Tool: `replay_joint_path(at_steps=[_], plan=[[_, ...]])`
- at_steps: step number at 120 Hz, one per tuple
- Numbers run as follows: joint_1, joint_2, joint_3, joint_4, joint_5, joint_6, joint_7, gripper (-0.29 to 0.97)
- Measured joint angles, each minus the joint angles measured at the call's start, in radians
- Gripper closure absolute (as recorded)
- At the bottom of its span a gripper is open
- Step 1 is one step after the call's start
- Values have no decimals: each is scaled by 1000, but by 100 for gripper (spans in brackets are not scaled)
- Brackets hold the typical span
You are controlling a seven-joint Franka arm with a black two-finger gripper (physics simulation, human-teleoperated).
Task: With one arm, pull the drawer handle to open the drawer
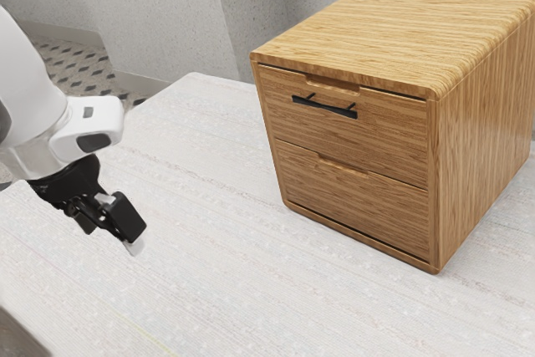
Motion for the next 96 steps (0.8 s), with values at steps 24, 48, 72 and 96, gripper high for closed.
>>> replay_joint_path(at_steps=[24, 48, 72, 96], plan=[[4, 36, -36, 24, -19, 133, 303, 0], [7, 95, -29, 24, -45, 215, 555, 0], [-18, 195, -47, 130, -17, 252, 877, 0], [-42, 336, -49, 250, 66, 267, 1131, 0]])
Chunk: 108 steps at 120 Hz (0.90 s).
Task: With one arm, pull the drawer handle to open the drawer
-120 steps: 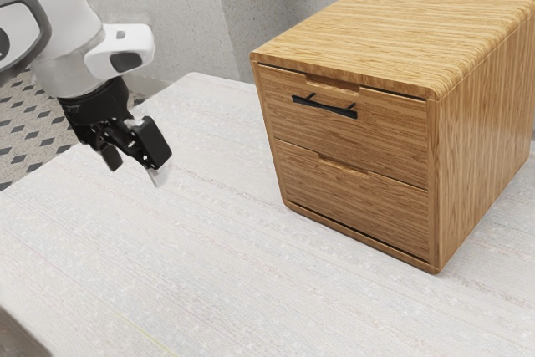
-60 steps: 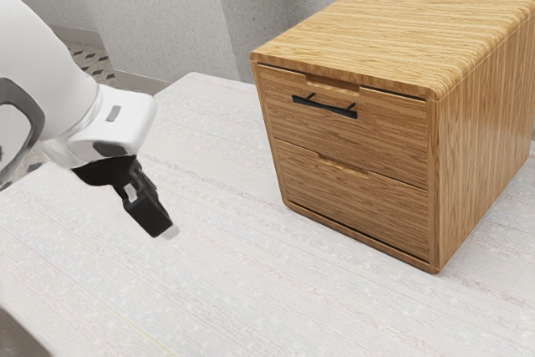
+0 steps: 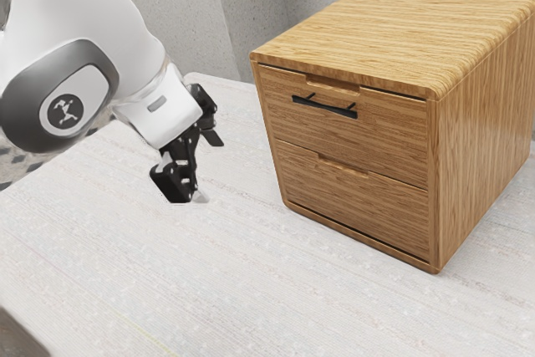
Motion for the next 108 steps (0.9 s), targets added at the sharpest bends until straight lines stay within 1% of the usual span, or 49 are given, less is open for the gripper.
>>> replay_joint_path(at_steps=[14, 38, 50, 64, 108], plan=[[-2, 29, -3, 49, -7, 15, 113, 0], [-9, 115, -36, 145, -58, 35, 260, 0], [-8, 164, -54, 182, -73, 40, 313, 0], [-10, 191, -63, 208, -82, 50, 362, 0], [-8, 241, -67, 211, -92, 218, 433, 0]])
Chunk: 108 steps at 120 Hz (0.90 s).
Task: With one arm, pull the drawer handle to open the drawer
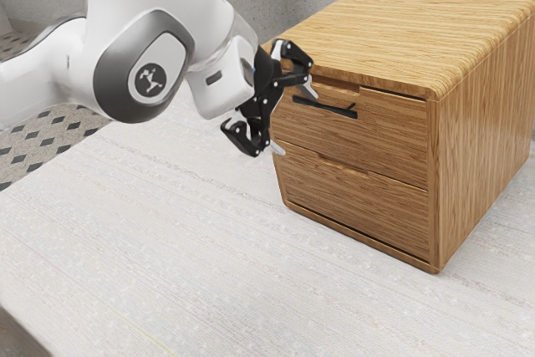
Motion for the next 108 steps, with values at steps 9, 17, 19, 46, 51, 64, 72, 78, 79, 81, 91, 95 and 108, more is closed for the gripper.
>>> replay_joint_path(at_steps=[9, 17, 19, 46, 51, 64, 72, 78, 79, 81, 91, 95, 108], plan=[[2, 3, -9, -1, 0, 34, 4, 0], [-3, 6, -12, -3, -1, 55, 5, 0], [-4, 8, -12, -3, -2, 60, 5, 0], [3, 3, -8, -35, -7, 82, -4, 0], [4, 3, -8, -37, -7, 82, -11, 0], [4, 9, -7, -38, -6, 84, -36, 0], [3, 16, -7, -38, -4, 87, -56, 0], [3, 21, -7, -38, -4, 89, -71, 0], [3, 22, -7, -38, -3, 90, -73, 0], [3, 22, -7, -38, -3, 90, -78, 0], [3, 32, -7, -38, -2, 92, -99, 0], [3, 35, -7, -38, -2, 93, -107, 0], [0, 43, -6, -37, -2, 95, -130, -4]])
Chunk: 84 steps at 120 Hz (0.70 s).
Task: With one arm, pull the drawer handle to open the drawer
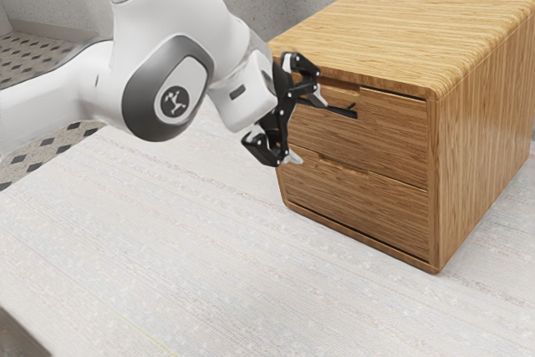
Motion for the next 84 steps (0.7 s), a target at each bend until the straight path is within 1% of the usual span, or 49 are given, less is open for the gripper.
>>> replay_joint_path(at_steps=[7, 48, 84], plan=[[-4, 2, -1, 0, 0, 1, -11, 0], [4, 8, -1, -12, 1, 2, -59, 0], [12, -32, -1, -46, 1, 2, -85, 0]])
